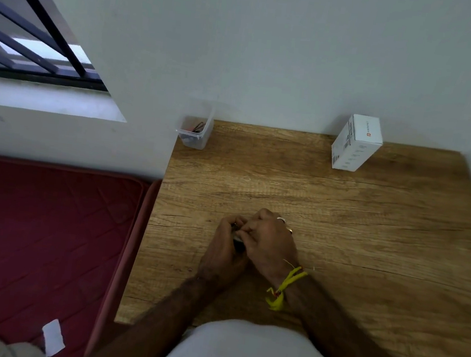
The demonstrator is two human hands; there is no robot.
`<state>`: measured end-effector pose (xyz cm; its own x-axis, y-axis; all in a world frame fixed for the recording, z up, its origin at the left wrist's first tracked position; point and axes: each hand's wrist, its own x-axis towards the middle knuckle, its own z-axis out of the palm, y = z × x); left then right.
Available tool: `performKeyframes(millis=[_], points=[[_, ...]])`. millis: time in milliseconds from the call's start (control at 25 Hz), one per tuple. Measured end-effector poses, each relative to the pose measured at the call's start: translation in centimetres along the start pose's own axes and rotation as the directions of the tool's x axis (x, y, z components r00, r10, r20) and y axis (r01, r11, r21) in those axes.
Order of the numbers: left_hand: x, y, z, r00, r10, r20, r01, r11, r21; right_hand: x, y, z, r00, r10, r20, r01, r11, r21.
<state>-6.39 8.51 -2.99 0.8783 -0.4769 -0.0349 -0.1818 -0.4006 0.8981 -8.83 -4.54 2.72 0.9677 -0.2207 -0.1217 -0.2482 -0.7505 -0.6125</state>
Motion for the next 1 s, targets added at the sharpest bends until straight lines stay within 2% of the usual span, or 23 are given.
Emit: performKeyframes(millis=[80, 200, 280, 400, 440, 600, 680, 840, 920, 1000], points=[[0.1, 0.1, 0.0, 1.000, -0.006, -0.018, 0.006, 1.000, -0.028, -0.1, 0.6, 0.2, 1.000, -0.024, -0.016, 0.027, 0.984, 0.175], [0.0, 0.1, 0.1, 0.999, -0.036, -0.039, 0.034, 0.998, -0.045, -0.4, 1.6, 0.2, 0.986, 0.061, -0.154, 0.002, 0.924, 0.383], [-0.1, -0.1, 0.1, 0.998, -0.047, -0.038, 0.046, 0.999, -0.028, -0.7, 2.0, -0.1, 0.991, 0.079, -0.104, -0.022, 0.886, 0.464], [0.0, 0.0, 0.0, 0.997, -0.067, -0.033, 0.066, 0.998, -0.020, -1.1, 1.8, -0.1, 0.997, 0.039, 0.062, -0.062, 0.897, 0.437], [0.0, 0.1, -0.1, 0.996, -0.078, -0.032, 0.077, 0.997, -0.026, -1.1, 1.7, 0.1, 0.997, 0.033, 0.072, -0.059, 0.916, 0.398], [-0.2, 0.3, -0.1, 0.994, -0.106, -0.014, 0.105, 0.993, -0.057, -1.2, 1.6, 0.5, 0.998, 0.047, -0.047, -0.028, 0.939, 0.343], [-0.2, 0.6, -0.1, 0.994, -0.112, -0.014, 0.112, 0.993, -0.047, -1.7, 1.7, 0.5, 0.990, 0.098, -0.097, -0.056, 0.928, 0.368], [-0.3, 0.5, -0.3, 0.999, -0.036, 0.040, 0.037, 0.999, -0.009, -3.0, 1.4, 0.8, 0.951, 0.231, -0.207, -0.125, 0.897, 0.425], [-0.1, 0.5, -0.4, 0.997, -0.009, 0.073, 0.007, 1.000, 0.029, -3.3, 1.5, 1.2, 0.897, 0.352, -0.268, -0.184, 0.848, 0.498], [0.2, 0.8, -0.5, 0.994, 0.019, 0.106, -0.029, 0.995, 0.094, -3.7, 1.9, 1.6, 0.812, 0.501, -0.301, -0.257, 0.768, 0.587]])
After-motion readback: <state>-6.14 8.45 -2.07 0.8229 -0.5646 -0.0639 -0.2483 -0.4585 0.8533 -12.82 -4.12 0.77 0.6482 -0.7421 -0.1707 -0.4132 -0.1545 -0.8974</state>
